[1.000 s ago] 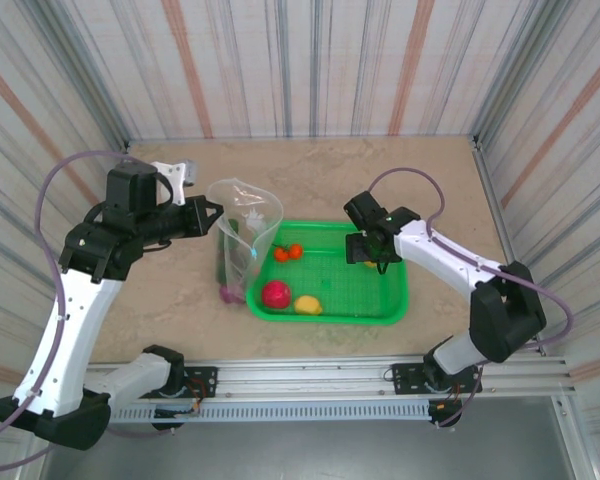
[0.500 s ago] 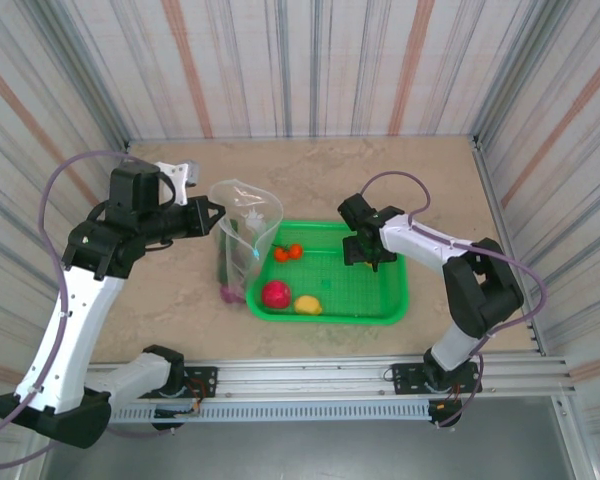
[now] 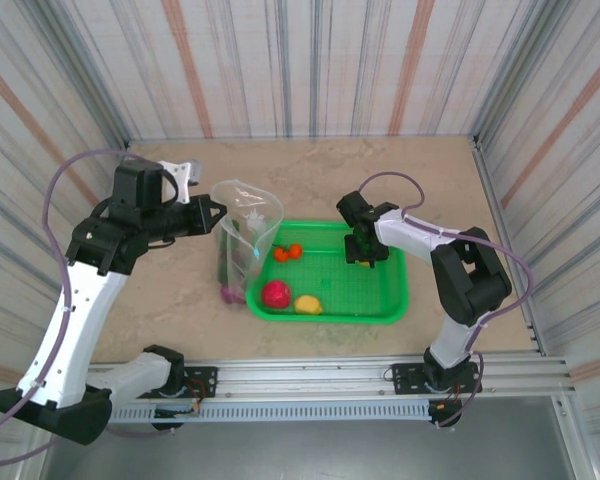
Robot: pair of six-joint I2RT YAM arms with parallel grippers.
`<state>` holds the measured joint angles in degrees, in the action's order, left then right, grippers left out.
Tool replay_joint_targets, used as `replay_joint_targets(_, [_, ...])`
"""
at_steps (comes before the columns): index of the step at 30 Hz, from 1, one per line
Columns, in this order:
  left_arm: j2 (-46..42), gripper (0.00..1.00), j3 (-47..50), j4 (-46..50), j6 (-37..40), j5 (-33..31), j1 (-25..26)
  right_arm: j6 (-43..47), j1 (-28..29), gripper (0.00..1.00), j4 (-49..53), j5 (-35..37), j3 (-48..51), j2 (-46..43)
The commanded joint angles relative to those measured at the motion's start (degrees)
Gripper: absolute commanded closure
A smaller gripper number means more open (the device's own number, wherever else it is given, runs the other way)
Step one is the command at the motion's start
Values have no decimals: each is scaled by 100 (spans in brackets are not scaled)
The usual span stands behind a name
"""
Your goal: Place the food in the zip-top bag and seal the zipper
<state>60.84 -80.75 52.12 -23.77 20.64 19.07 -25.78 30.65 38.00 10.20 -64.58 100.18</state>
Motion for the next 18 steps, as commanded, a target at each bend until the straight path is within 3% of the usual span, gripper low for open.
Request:
replay_joint_targets(1, [48,100,-15,-188,77,172,-43,92,-16,50,9,-53,-108,4])
replay_joint_targets(11, [68,100,-15,-193,25,220,-44,30,100,51,596,-135,-252,-1004])
replay_joint_targets(18, [84,100,116,-211,-122,360,3,71,589,50,1426,4,-949,-2115])
